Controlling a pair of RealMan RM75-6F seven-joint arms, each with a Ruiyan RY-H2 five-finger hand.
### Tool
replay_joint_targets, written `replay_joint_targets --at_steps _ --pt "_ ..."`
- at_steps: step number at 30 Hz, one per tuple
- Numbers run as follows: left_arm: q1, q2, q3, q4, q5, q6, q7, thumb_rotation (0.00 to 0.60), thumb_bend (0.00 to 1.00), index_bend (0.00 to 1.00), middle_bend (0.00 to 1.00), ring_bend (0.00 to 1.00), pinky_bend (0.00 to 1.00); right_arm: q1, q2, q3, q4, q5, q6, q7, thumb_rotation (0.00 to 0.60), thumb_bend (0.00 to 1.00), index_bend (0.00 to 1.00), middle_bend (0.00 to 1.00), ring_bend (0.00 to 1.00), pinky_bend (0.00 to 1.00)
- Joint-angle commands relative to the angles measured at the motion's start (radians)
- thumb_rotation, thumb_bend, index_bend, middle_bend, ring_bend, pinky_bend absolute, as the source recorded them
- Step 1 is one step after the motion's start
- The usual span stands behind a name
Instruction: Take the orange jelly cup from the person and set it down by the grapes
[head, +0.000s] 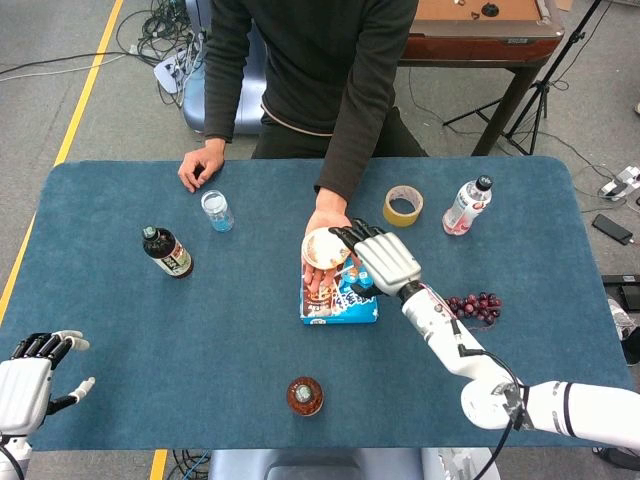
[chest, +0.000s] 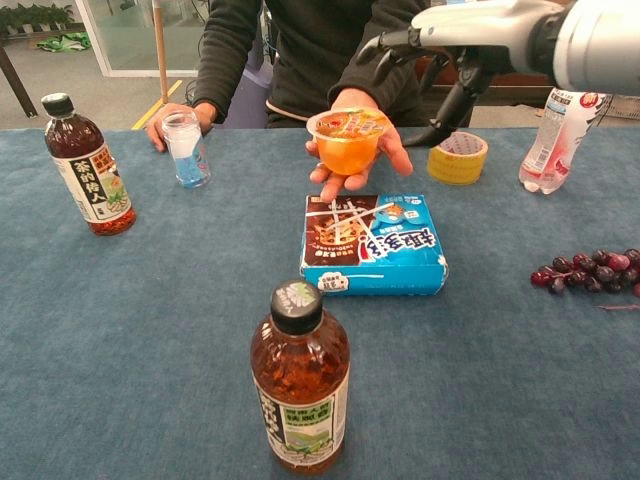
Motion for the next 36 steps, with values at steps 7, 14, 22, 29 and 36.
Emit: replay_joint_targets --at_steps 7,14,22,29,36 --pt "0.003 0.002 -0.001 0.003 -0.003 0.001 -0.004 0.6 0.17 0.42 0.34 0.29 0.2 0.104 -0.081 -0.002 0.095 0.094 -0.006 -0.02 0.6 0.22 0.09 0.11 0.0 0.22" --pt "0.007 0.002 -0.002 0.008 -0.006 0.005 -0.008 0.6 0.17 0.42 0.34 0.29 0.2 0.166 -0.121 -0.019 0.146 0.152 -0.012 -0.036 0.6 0.22 0.09 0.1 0.0 0.22" --pt "0.008 0.004 -0.003 0.012 -0.01 0.003 -0.012 0.6 0.17 0.42 0.34 0.29 0.2 0.213 -0.155 -0.029 0.197 0.197 -0.016 -0.035 0.6 0.22 0.09 0.1 0.0 0.22" --pt "0.01 0.004 -0.004 0.017 -0.016 0.002 -0.016 0.6 0.17 0.42 0.34 0.29 0.2 0.255 -0.177 -0.027 0.224 0.217 -0.015 -0.038 0.6 0.23 0.09 0.11 0.0 0.22" --pt "0.012 0.0 -0.003 0.025 -0.019 -0.001 -0.022 0.6 0.17 0.42 0.34 0.29 0.2 0.271 -0.192 -0.04 0.241 0.233 -0.001 -0.038 0.6 0.27 0.16 0.17 0.03 0.29"
